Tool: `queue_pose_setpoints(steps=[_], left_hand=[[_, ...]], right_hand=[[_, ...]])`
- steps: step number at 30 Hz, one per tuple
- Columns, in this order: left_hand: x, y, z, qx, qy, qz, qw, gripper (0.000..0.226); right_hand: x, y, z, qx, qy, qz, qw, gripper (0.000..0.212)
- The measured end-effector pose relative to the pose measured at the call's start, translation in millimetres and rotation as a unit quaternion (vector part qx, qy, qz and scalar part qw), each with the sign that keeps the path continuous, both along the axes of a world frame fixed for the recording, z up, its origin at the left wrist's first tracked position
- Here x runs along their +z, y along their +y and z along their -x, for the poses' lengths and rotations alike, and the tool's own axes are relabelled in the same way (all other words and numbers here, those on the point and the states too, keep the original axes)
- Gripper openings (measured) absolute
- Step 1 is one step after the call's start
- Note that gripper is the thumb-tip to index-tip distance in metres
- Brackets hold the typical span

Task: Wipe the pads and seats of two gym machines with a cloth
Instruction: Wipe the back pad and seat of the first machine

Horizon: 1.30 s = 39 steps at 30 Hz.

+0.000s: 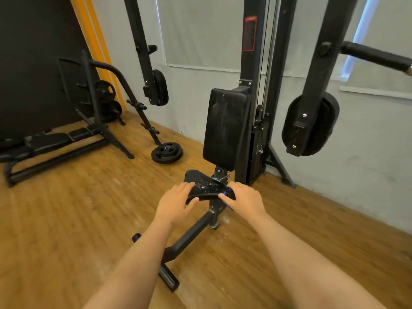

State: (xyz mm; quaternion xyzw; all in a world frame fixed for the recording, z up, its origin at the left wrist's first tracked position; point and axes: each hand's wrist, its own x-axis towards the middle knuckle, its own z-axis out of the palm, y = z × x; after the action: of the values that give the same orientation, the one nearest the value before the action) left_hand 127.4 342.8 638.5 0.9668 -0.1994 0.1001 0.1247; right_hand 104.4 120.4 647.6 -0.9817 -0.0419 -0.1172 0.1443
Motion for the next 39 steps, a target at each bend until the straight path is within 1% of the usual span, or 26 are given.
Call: queue_pose_setpoints(steps=[3, 6, 9, 11, 13, 15, 18, 21, 23, 25, 29, 32, 36, 39], left_hand=[[-3, 44, -26, 0.031, -0.01, -0.023, 0.999, 0.056], [-1, 69, -49, 0.023, -0.035, -0.034, 0.999, 0.055], [2, 84, -80, 0.021, -0.048, -0.054, 0.997, 0.055], [3, 89, -103, 0.016, -0.046, -0.067, 0.997, 0.056], [1, 92, -127, 0.004, -0.044, -0.078, 0.996, 0.055], [0, 93, -155, 0.001, -0.046, -0.088, 0.995, 0.054], [3, 86, -200, -0.006, -0.049, -0.09, 0.995, 0.06], [4, 76, -252, -0.018, -0.054, -0.099, 0.993, 0.051], [5, 67, -302, -0.02, -0.063, -0.107, 0.992, 0.052], [10, 58, -355, -0.023, -0.061, -0.112, 0.992, 0.058], [27, 32, -454, -0.029, -0.06, -0.098, 0.993, 0.062], [34, 13, -510, -0.028, -0.062, -0.083, 0.994, 0.054], [37, -9, -558, -0.043, -0.063, -0.076, 0.994, 0.053], [40, -28, -589, -0.054, -0.068, -0.074, 0.993, 0.054]], right_hand=[[-1, 39, -31, 0.017, -0.012, 0.012, 1.0, 0.036], [-3, 69, -59, 0.033, -0.021, 0.048, 0.998, 0.036], [-4, 85, -93, 0.048, -0.02, 0.057, 0.997, 0.037], [-3, 89, -119, 0.063, 0.012, 0.04, 0.997, 0.039], [0, 88, -148, 0.072, 0.058, -0.012, 0.996, 0.039], [3, 84, -179, 0.078, 0.067, -0.063, 0.993, 0.036], [9, 79, -227, 0.08, 0.037, -0.087, 0.992, 0.029], [12, 73, -274, 0.054, -0.014, -0.053, 0.997, 0.026], [14, 64, -321, 0.028, -0.048, -0.028, 0.998, 0.026], [19, 51, -372, 0.003, -0.067, -0.024, 0.997, 0.027], [34, 21, -467, 0.003, -0.045, 0.008, 0.999, 0.031], [45, -6, -521, -0.001, -0.05, 0.018, 0.999, 0.03], [51, -34, -565, -0.007, -0.045, 0.048, 0.998, 0.032], [57, -45, -587, -0.011, -0.062, 0.045, 0.997, 0.032]])
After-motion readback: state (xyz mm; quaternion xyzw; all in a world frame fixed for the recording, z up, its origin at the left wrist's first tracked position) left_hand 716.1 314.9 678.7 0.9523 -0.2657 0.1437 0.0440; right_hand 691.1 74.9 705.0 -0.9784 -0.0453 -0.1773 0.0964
